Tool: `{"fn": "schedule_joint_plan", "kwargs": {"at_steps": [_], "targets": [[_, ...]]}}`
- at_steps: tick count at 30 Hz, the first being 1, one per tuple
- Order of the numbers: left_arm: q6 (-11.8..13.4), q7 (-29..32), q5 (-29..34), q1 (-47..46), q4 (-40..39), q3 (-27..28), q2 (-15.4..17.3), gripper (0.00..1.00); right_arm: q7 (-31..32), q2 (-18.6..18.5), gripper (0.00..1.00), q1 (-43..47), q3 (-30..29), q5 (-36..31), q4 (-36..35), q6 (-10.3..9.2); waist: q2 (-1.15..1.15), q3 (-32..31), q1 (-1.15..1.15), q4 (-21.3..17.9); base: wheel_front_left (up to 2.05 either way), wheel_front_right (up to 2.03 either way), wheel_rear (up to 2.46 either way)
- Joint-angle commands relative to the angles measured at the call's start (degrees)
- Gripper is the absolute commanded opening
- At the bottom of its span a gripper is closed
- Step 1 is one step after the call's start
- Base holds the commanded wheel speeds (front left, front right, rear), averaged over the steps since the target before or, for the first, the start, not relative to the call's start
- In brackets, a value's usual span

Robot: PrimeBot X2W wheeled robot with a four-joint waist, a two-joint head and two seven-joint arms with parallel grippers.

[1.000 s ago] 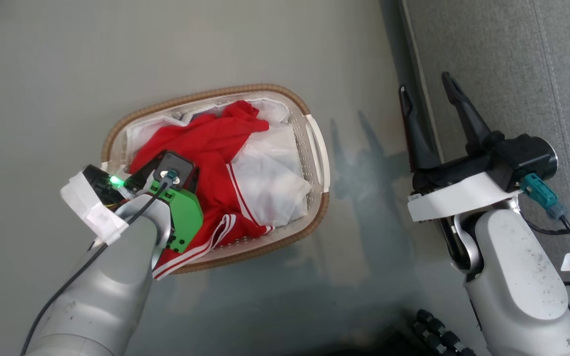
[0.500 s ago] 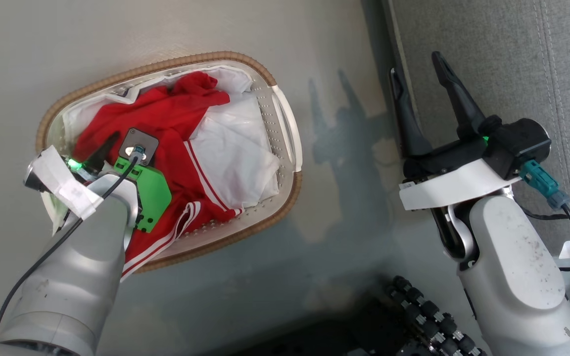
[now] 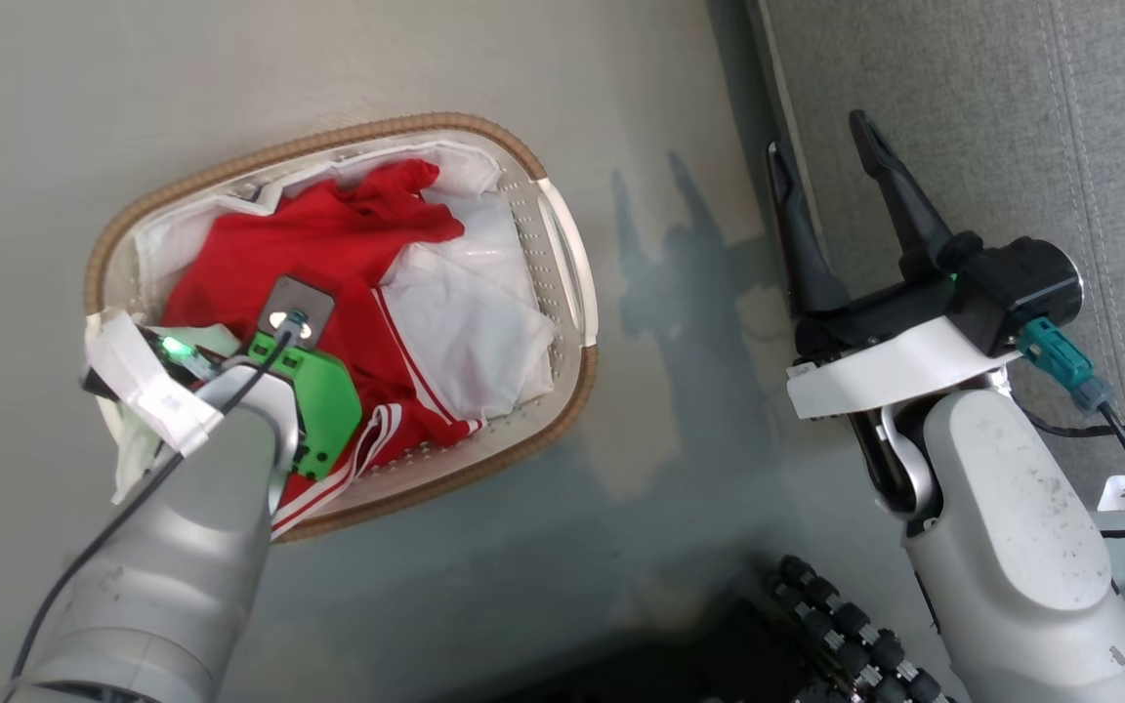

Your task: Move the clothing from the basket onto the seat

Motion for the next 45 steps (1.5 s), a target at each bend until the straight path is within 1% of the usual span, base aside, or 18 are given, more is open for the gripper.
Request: {"fn": "schedule_joint_plan", "kwargs": {"at_steps": [1, 7, 13, 19, 23, 29, 34, 39, 43, 45], "targets": [[-0.29, -0.75, -0.53, 1.07, 0.05, -0.24, -0.21, 0.0, -0.28, -0.17, 1.0, 0.59, -0.19, -0.42, 0.51, -0.06, 0.0, -1.83, 0.0, 1.01, 0.0, 0.0, 0.0], [-1.68, -3.91, -1.85, 3.75, -0.13, -1.02, -2.04, 0.0, -0.28, -0.18, 1.0, 2.45, -0.71, -2.06, 2.32, -0.06, 0.0, -7.33, 0.0, 3.36, 0.0, 0.0, 0.0], [-3.48, -6.52, -2.82, 6.83, -2.62, -2.72, -3.37, 0.0, -0.28, -0.21, 1.0, 5.0, -2.17, -3.88, 4.25, -0.07, 0.0, -14.34, 0.0, 6.56, 0.0, 0.0, 0.0], [-4.77, -7.44, -4.67, 9.82, -8.25, -4.85, -3.62, 0.0, -0.28, -0.21, 1.0, 8.74, -3.7, -5.63, 6.18, -0.07, 0.0, -22.57, 0.0, 9.9, 0.0, 0.0, 0.0], [-5.15, -7.47, -5.25, 11.06, -12.83, -6.41, -3.52, 0.0, -0.28, -0.2, 1.0, 11.49, -4.27, -6.11, 7.48, -0.06, 0.0, -28.01, 0.0, 11.42, 0.0, 0.0, 0.0], [-5.44, -7.5, -5.14, 11.7, -21.31, -9.24, -0.33, 0.0, -0.28, -0.2, 1.0, 15.44, -4.13, -6.28, 8.78, -0.06, 0.0, -35.27, 0.0, 12.49, 0.0, 0.0, 0.0], [-5.46, -7.01, -5.88, 9.73, -29.1, -13.73, 2.99, 0.0, -0.28, -0.19, 1.0, 18.38, -4.31, -6.45, 9.64, -0.06, 0.0, -40.65, 0.0, 12.87, 0.0, 0.0, 0.0], [-5.4, -3.1, -8.97, 5.77, -39.0, -17.24, 7.76, 0.0, -0.28, -0.19, 1.0, 20.01, -4.0, -6.36, 9.92, -0.07, 0.0, -44.29, 0.0, 12.66, 0.0, 0.0, 0.0], [-5.41, 0.25, -11.2, 1.77, -45.72, -17.25, 11.32, 0.0, -0.28, -0.18, 1.0, 19.3, -2.36, -6.12, 9.74, -0.06, 0.0, -45.57, 0.0, 11.98, 0.0, 0.0, 0.0], [-5.4, 1.64, -12.13, 0.04, -48.22, -16.61, 12.3, 0.0, -0.28, -0.18, 1.0, 18.35, -1.27, -6.04, 9.72, -0.06, 0.0, -45.85, 0.0, 11.61, 0.0, 0.0, 0.0]]}}
